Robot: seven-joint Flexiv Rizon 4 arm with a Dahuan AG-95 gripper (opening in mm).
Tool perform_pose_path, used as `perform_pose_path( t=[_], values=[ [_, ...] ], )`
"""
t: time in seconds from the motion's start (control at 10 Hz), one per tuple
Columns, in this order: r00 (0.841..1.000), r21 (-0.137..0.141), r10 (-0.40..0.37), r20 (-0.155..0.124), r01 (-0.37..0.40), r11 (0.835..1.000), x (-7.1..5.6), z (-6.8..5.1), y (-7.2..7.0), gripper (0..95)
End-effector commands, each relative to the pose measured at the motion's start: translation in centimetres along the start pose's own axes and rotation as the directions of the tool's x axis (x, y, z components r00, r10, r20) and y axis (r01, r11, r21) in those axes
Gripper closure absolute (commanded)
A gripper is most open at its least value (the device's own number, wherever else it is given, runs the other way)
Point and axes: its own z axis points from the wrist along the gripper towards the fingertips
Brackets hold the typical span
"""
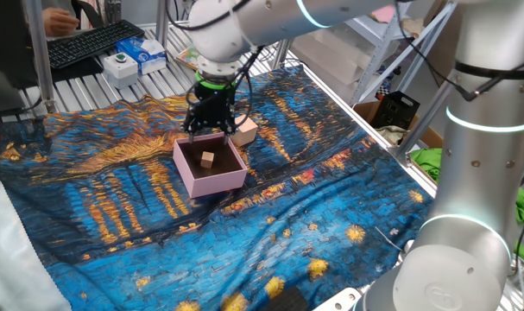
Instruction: Take everything out of the gift box
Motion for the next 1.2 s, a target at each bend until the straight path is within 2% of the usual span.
perform_pose_path(
  t=[0.1,0.6,1.2],
  values=[
    [1.000,-0.006,0.012,-0.008,-0.012,1.000,-0.6,0.7,-0.2,19.0],
    [0.999,-0.018,0.039,-0.005,-0.039,0.999,-1.0,1.4,-0.2,19.0],
    [0.999,-0.030,0.042,0.006,-0.041,0.999,-0.9,2.7,-0.4,19.0]
  ],
)
